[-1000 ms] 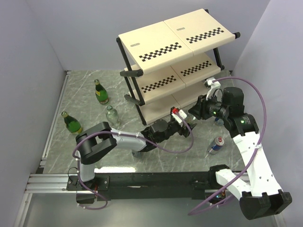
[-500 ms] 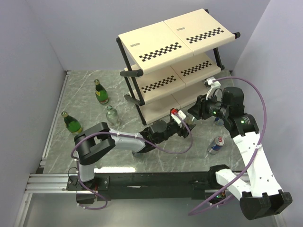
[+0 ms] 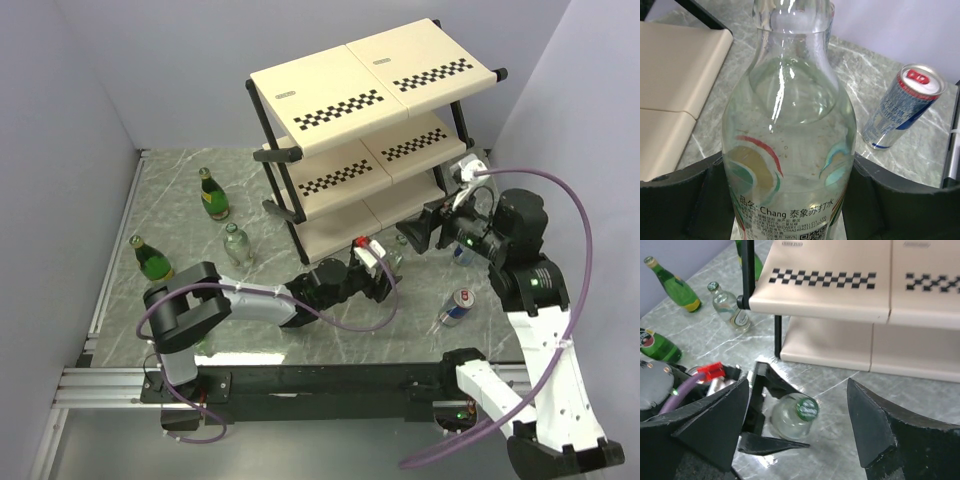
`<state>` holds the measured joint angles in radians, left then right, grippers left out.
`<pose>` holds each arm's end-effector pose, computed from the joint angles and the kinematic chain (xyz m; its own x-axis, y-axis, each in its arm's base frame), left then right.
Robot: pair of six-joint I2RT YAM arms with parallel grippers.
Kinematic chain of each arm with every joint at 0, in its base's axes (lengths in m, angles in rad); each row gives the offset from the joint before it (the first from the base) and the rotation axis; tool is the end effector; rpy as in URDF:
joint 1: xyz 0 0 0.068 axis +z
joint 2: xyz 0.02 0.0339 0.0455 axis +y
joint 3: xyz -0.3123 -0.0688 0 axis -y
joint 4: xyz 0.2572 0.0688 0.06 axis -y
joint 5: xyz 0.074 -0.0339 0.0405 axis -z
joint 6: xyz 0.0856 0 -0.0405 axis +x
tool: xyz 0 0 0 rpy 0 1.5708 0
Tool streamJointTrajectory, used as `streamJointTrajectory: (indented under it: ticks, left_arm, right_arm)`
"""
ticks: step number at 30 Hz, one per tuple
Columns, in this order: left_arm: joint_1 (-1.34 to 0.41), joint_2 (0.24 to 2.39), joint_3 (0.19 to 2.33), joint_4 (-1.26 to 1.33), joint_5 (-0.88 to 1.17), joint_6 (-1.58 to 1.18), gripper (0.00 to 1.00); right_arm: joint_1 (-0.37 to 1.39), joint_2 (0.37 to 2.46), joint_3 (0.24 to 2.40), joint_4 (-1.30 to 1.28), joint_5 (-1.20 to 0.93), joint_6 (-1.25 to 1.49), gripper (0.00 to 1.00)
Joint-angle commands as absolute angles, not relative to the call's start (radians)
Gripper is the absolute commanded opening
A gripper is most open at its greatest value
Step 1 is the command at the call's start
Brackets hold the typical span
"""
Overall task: Place and organize the beverage onto the shelf
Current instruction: Pick up the drink from the center of the board, then place the drink on the shelf.
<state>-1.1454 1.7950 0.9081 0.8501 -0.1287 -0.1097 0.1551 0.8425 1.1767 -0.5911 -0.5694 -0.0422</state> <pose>0.1987 -0.4119 0.2507 -0.1082 -0.0243 -0.9938 0.8436 0.5266 -0.1047 0.1675 0.0729 0.4505 -0.2236 -0.0709 -0.9721 -0.6553 0.7492 0.0961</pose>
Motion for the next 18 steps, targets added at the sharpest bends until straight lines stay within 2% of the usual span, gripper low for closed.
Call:
streamJointTrajectory:
  ticks: [1, 9, 18]
  left_arm:
    - [-1.152, 1.643, 0.927, 1.051, -0.132, -0.110, 0.00]
    - [-1.152, 1.536, 0.936, 0.979, -0.210, -0.040, 0.00]
    - [-1.106, 1.465, 0.988, 0.940, -0.341, -0.046, 0.00]
  right_arm:
    - [0.155, 0.769, 1.215, -0.558, -0.505, -0.072, 0.86]
    - [0.086, 0.686, 1.132, -0.488, -0.193, -0.020, 0.85]
    - [-0.118, 0.686, 0.959, -0.362, -0.303, 0.031, 0.84]
